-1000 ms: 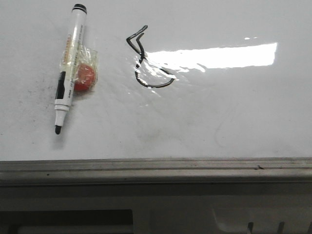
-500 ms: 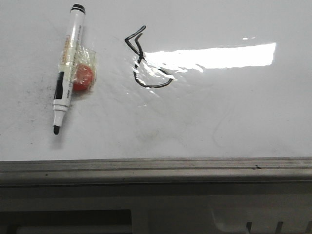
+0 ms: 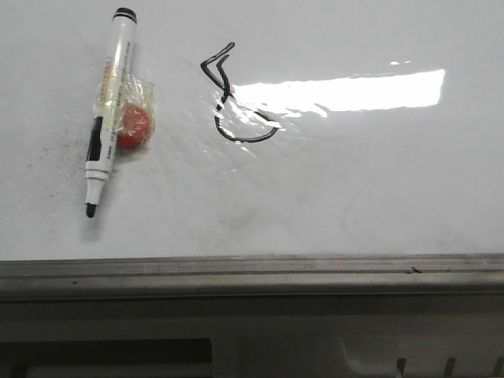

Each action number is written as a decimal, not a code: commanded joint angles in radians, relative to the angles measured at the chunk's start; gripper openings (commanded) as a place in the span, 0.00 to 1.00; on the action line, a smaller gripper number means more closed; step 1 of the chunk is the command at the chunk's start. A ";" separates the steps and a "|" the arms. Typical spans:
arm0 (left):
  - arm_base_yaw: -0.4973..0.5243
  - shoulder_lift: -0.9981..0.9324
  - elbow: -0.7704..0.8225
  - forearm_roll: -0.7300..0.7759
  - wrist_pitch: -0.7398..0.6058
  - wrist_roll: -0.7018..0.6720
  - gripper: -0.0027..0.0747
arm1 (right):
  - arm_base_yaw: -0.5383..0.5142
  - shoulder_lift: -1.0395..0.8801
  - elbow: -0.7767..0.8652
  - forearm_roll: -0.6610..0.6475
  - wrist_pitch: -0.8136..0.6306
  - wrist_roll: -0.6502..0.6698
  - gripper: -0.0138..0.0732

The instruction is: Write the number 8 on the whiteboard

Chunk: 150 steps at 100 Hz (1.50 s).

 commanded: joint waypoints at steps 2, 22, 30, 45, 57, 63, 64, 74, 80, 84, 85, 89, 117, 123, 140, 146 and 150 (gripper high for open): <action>-0.001 -0.030 0.032 -0.013 -0.045 0.000 0.01 | -0.064 -0.019 0.013 0.011 0.094 -0.019 0.09; -0.001 -0.030 0.032 -0.013 -0.045 0.000 0.01 | -0.071 -0.019 0.013 0.011 0.271 -0.066 0.09; -0.001 -0.030 0.032 -0.013 -0.045 0.000 0.01 | -0.071 -0.019 0.013 0.011 0.331 -0.068 0.09; -0.001 -0.030 0.032 -0.013 -0.045 0.000 0.01 | -0.071 -0.019 0.013 0.007 0.327 -0.079 0.09; -0.001 -0.030 0.032 -0.013 -0.045 0.000 0.01 | -0.071 -0.019 0.013 0.007 0.327 -0.079 0.09; -0.001 -0.030 0.032 -0.013 -0.045 0.000 0.01 | -0.071 -0.019 0.013 0.007 0.327 -0.079 0.09; -0.001 -0.030 0.032 -0.013 -0.045 0.000 0.01 | -0.071 -0.019 0.013 0.007 0.327 -0.079 0.09; -0.001 -0.030 0.032 -0.013 -0.045 0.000 0.01 | -0.071 -0.019 0.013 0.007 0.327 -0.079 0.09; -0.001 -0.030 0.032 -0.013 -0.045 0.000 0.01 | -0.071 -0.019 0.013 0.007 0.327 -0.079 0.09; -0.001 -0.030 0.032 -0.013 -0.045 0.000 0.01 | -0.071 -0.019 0.013 0.007 0.327 -0.079 0.09; -0.001 -0.030 0.032 -0.013 -0.045 0.000 0.01 | -0.071 -0.019 0.013 0.007 0.327 -0.079 0.09; -0.001 -0.030 0.032 -0.013 -0.045 0.000 0.01 | -0.071 -0.019 0.013 0.007 0.327 -0.079 0.09; -0.001 -0.030 0.032 -0.013 -0.045 0.000 0.01 | -0.071 -0.019 0.013 0.007 0.321 -0.079 0.09; -0.001 -0.030 0.032 -0.013 -0.045 0.000 0.01 | -0.071 -0.019 0.013 0.007 0.321 -0.079 0.09; -0.001 -0.030 0.032 -0.013 -0.045 0.000 0.01 | -0.071 -0.019 0.013 0.007 0.321 -0.079 0.09; -0.001 -0.030 0.032 -0.013 -0.045 0.000 0.01 | -0.071 -0.019 0.013 0.007 0.321 -0.079 0.09; -0.001 -0.030 0.032 -0.013 -0.045 0.000 0.01 | -0.071 -0.019 0.013 0.007 0.321 -0.079 0.09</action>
